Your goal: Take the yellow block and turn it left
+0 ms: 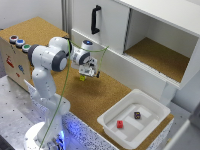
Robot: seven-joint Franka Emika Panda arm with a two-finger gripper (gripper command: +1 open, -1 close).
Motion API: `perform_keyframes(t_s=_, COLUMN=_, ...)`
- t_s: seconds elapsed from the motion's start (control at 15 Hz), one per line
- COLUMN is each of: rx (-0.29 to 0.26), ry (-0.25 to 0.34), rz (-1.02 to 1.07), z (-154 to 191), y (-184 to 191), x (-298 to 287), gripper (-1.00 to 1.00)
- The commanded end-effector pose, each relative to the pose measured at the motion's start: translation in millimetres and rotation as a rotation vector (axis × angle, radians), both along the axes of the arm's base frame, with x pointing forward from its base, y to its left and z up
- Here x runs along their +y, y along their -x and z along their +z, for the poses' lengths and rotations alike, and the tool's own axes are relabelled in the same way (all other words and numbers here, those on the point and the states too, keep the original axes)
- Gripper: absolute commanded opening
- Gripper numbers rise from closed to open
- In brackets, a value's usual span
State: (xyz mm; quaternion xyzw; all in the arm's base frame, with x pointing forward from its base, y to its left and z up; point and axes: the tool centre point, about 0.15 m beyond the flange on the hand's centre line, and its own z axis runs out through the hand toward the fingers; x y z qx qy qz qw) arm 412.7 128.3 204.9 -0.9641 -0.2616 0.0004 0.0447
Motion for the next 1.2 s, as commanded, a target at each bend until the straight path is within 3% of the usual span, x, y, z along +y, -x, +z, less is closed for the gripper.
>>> perform_keyframes(t_s=0.0, rx=-0.011, ry=0.036, rz=-0.016, z=22.7, y=-12.6, x=7.5, gripper=-1.0)
perform_keyframes(t_s=0.13, rx=-0.044, ry=0.034, rz=0.049, z=37.5, y=-20.1, x=13.4, gripper=-1.0)
perform_keyframes(t_s=0.33, rx=-0.049, ry=0.034, rz=0.207, z=51.9, y=-25.6, x=18.0, gripper=-1.0)
perform_keyframes(t_s=0.73, rx=-0.092, ry=-0.056, rz=0.692, z=43.3, y=-30.7, x=9.3, gripper=-1.0)
perform_keyframes(t_s=0.93, rx=-0.095, ry=-0.051, rz=0.999, z=37.0, y=-16.1, x=-1.2, gripper=-1.0)
perform_keyframes(t_s=1.13, rx=-0.169, ry=0.02, rz=1.236, z=34.7, y=7.8, x=-13.5, gripper=-1.0)
